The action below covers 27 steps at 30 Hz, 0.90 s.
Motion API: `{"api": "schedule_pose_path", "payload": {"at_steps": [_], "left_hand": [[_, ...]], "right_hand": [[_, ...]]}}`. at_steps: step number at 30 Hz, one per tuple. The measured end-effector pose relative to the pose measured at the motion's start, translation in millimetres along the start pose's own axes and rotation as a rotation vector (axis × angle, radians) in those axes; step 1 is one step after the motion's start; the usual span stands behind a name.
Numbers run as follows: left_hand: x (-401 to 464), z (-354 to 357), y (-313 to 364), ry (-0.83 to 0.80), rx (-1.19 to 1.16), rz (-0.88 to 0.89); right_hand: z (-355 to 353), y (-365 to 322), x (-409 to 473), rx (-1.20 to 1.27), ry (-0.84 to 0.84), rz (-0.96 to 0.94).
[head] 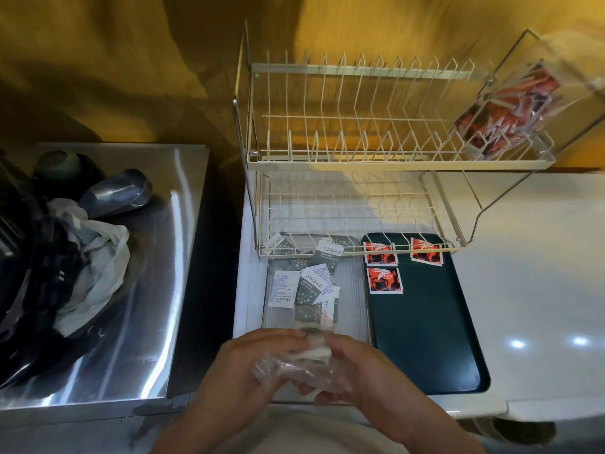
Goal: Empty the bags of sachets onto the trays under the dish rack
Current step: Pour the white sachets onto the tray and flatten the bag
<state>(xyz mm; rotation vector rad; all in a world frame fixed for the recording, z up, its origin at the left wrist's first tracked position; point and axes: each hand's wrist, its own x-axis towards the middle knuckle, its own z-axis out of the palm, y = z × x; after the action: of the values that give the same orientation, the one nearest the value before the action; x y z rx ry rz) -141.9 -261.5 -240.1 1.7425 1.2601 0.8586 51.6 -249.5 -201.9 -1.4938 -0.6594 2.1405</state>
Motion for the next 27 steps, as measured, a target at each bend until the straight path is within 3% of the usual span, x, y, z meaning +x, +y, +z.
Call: {"api": "schedule_pose_path", "payload": {"at_steps": [5, 18, 21, 27], "left_hand": [[2.8, -2.8, -0.2, 0.189, 0.043, -0.017], [6.0, -5.8, 6.3, 0.351, -0.258, -0.244], [11.5, -6.8, 5.8, 0.372, -0.428, -0.335], [21.4, 4.5, 9.5, 0.241, -0.413, -0.322]], "right_hand": [[-11.6, 8.1, 3.4, -0.055, 0.050, -0.021], [-33.8, 14.6, -0.1, -0.543, 0.425, -0.510], [-33.6, 16.9, 3.3, -0.634, 0.435, -0.555], [-25.3, 24.8, 18.1, -0.907, 0.309, -0.596]]}}
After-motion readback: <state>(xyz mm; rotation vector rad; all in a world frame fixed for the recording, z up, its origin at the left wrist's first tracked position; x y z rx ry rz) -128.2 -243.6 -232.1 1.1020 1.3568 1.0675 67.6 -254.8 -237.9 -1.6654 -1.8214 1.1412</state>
